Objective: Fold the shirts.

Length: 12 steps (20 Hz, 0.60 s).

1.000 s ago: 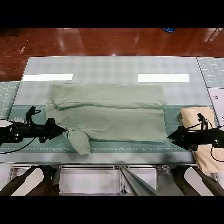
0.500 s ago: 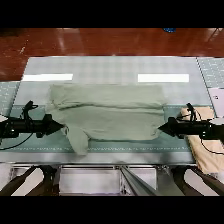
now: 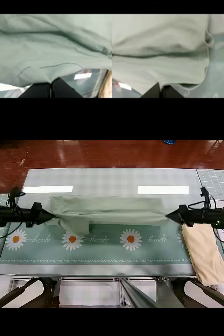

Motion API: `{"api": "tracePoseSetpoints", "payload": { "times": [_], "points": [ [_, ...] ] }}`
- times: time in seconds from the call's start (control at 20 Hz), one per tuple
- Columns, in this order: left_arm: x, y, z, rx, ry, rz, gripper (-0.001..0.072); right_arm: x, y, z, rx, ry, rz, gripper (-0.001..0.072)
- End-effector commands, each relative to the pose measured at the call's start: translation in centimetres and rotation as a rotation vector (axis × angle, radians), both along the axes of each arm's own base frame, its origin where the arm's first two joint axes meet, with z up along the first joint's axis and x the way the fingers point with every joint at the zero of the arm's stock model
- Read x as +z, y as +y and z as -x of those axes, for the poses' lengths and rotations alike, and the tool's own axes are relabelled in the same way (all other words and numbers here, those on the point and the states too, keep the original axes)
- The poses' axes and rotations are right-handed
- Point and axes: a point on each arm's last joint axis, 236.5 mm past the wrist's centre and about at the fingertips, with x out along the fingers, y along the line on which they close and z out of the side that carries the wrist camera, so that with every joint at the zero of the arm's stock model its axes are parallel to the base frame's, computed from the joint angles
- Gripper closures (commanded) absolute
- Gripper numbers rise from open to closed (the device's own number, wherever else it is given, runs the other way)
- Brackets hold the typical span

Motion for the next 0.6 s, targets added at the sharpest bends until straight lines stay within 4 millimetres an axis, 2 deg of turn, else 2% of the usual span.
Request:
{"api": "tracePoseSetpoints", "payload": {
  "times": [0.0,0.15,0.3,0.55],
  "points": [
    [-0.4,-1.5,-3.9,-0.055,0.016,0.004,0.0689,2.0,-0.4,-4.0,-0.015,-0.064,-0.056,0.0694],
    [-1.5,-2.3,-7.6,-0.062,0.06,0.023,0.0689,1.1,-0.8,-6.3,-0.024,-0.05,-0.098,0.0693],
    [-2.2,-2.1,-10.8,-0.044,0.099,0.047,0.0689,0.1,-1.3,-7.7,-0.027,-0.033,-0.107,0.0694],
    [-3.0,-1.7,-14.1,-0.06,0.12,0.066,0.0688,-0.1,-2.4,-10.5,-0.048,-0.056,-0.109,0.0694]
  ]
}}
